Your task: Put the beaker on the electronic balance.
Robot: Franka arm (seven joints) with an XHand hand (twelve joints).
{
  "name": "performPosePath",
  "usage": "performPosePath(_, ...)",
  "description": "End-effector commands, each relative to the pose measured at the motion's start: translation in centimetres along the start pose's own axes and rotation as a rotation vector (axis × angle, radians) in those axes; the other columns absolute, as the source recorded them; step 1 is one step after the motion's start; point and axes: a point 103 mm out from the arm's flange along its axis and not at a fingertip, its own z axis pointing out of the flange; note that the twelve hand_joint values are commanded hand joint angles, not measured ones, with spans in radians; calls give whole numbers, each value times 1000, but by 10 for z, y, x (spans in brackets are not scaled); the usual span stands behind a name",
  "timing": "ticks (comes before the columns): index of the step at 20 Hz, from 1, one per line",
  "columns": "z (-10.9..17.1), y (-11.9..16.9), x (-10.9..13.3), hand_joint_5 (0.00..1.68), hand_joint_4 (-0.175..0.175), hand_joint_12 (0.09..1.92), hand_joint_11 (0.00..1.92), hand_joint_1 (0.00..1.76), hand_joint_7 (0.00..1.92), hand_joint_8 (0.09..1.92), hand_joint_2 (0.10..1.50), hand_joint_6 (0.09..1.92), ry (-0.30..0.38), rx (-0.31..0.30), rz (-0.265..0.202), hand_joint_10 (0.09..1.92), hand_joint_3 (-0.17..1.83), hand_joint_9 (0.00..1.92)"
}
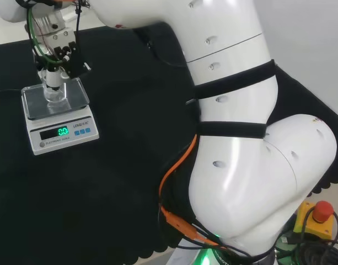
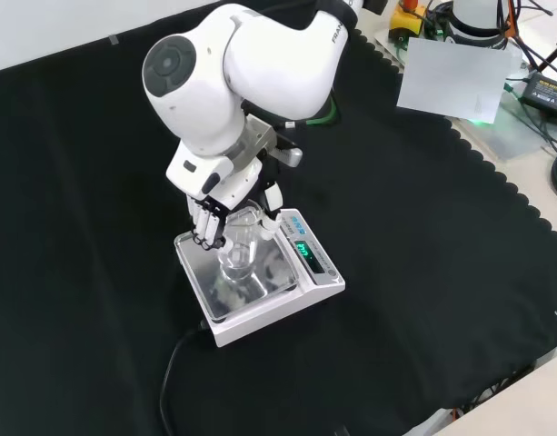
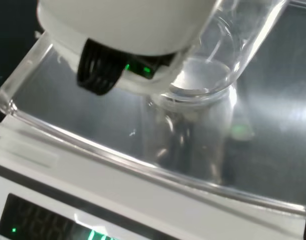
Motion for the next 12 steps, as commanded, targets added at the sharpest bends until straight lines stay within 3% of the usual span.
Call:
performPosePath(1,4,7,6,1083,-175,998,1123,1188,847,1190,724,990,-4,0,-6,981,678,1054)
performPosePath(9,8,7,14,1093,-175,1046,1070,1185,840,1104,742,949,-20,-23,-13,873,626,1041)
performPosePath(12,8,7,18,888,-131,1058,1048,1269,824,1049,538,1106,-21,-22,-18,821,774,1048)
